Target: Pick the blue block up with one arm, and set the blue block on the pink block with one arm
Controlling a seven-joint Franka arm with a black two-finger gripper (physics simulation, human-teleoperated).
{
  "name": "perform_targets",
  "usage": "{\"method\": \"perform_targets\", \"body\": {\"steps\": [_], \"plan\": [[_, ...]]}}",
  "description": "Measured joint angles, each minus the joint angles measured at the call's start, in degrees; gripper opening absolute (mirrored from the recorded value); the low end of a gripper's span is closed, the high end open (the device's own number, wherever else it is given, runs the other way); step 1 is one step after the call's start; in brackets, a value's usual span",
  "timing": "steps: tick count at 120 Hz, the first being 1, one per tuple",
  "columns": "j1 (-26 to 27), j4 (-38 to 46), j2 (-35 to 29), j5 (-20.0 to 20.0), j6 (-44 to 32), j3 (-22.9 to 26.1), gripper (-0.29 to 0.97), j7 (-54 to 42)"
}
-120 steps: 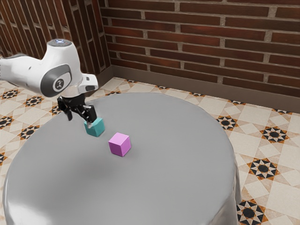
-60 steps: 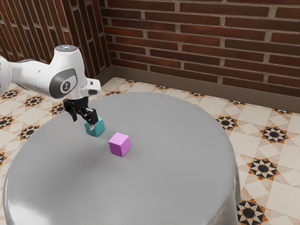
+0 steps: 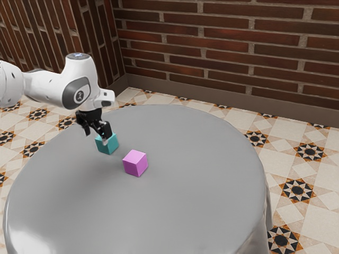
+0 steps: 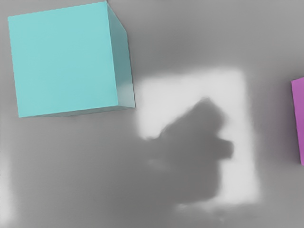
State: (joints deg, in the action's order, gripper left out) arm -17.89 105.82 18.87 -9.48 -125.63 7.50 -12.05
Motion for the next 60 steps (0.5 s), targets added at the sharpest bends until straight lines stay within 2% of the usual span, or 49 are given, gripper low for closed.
{"method": "perform_targets", "body": {"steps": [37, 60], "plan": [[-0.64, -7.33, 5.55, 0.64, 0.96, 0.23, 0.68, -1.79], [-1.06, -8.21, 7.45, 1.35, 1.59, 0.12, 0.68, -2.49]]}}
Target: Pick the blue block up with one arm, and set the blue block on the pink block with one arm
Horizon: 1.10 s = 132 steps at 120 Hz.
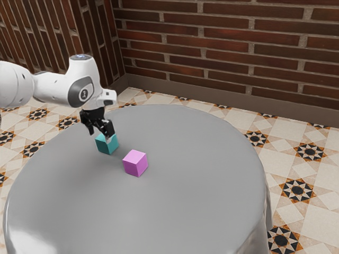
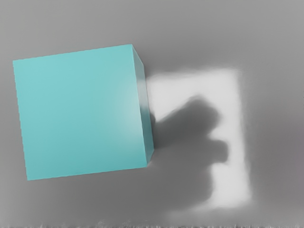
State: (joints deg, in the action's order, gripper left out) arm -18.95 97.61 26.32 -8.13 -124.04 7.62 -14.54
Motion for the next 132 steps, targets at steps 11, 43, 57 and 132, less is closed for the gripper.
{"method": "perform_targets", "body": {"steps": [11, 43, 57, 132], "plan": [[-0.1, -1.03, 0.73, 0.44, 0.18, -0.19, 0.68, -0.29], [-0.88, -4.62, 3.19, 0.82, 1.04, 0.0, 0.68, -0.93], [-0.91, -5.21, 3.75, 1.44, 1.16, 0.02, 0.68, -1.14], [-1.77, -12.25, 8.63, 2.7, 4.49, -0.1, 0.68, -1.93]]}}
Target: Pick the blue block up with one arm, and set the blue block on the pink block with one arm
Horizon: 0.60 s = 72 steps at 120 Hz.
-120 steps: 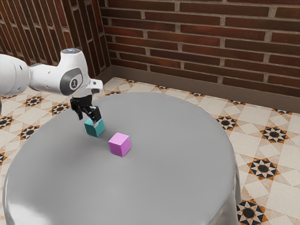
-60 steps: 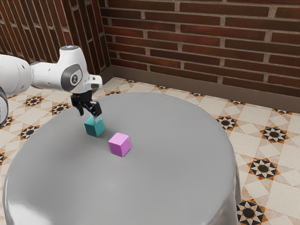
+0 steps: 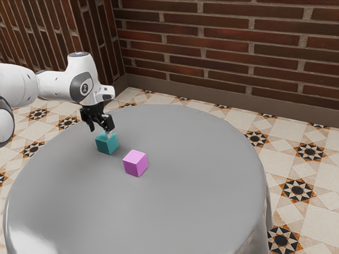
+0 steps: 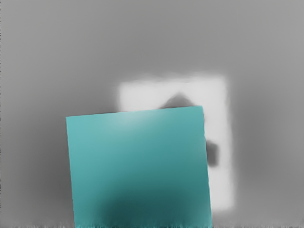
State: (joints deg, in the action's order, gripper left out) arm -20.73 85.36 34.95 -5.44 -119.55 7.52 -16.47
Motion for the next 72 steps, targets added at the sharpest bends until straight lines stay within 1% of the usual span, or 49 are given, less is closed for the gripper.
{"method": "perform_targets", "body": {"steps": [40, 72], "plan": [[0.44, -2.76, 2.98, -0.08, 0.7, 0.04, 0.68, -0.2], [0.57, -3.94, 3.84, -0.31, 1.14, -0.05, 0.68, -0.27]]}}
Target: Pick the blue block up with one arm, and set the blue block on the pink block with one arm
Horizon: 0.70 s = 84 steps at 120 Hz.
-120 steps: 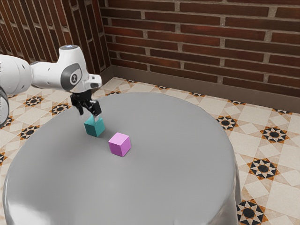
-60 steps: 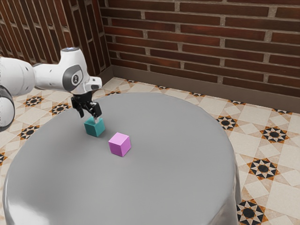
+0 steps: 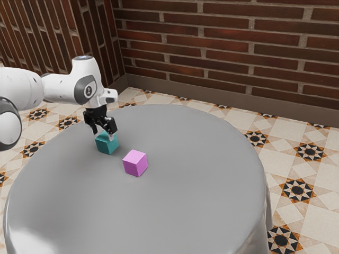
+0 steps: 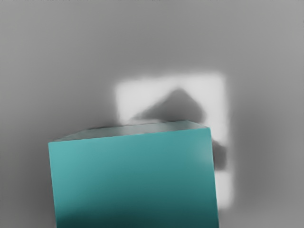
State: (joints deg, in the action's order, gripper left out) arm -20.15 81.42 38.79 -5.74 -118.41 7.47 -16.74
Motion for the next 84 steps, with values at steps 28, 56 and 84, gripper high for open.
{"method": "perform_targets", "body": {"steps": [28, 56, 84], "plan": [[0.02, -0.14, 0.19, -0.11, 0.37, 0.0, 0.68, -0.06], [0.0, -0.93, 1.53, -0.14, 0.48, 0.0, 0.68, -0.11], [0.02, -2.05, 2.53, -0.14, 0.54, 0.0, 0.68, -0.15]]}}
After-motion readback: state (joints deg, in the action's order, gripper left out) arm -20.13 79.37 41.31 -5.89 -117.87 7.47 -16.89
